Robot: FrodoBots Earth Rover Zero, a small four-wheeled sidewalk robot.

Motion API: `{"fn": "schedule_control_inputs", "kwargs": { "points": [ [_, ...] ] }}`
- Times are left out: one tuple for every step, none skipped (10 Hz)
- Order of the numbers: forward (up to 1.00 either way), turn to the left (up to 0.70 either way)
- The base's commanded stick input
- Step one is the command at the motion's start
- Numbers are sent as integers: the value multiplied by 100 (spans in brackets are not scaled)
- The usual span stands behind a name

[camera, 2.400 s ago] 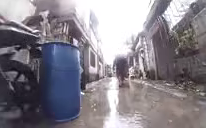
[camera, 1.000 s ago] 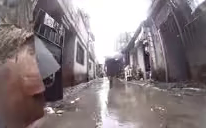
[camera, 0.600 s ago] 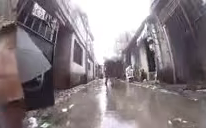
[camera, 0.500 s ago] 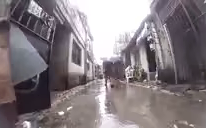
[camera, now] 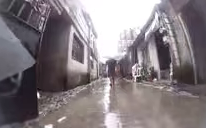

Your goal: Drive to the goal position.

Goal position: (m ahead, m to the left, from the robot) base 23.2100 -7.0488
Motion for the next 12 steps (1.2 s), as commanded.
{"fn": "schedule_control_inputs", "kwargs": {
  "points": [
    [99, 13],
    [99, 23],
    [99, 0],
    [99, 0],
    [99, 0],
    [99, 0],
    [99, -11],
    [99, -39],
    [99, -39],
    [99, 0],
    [99, 0],
    [99, 0]
  ]
}}
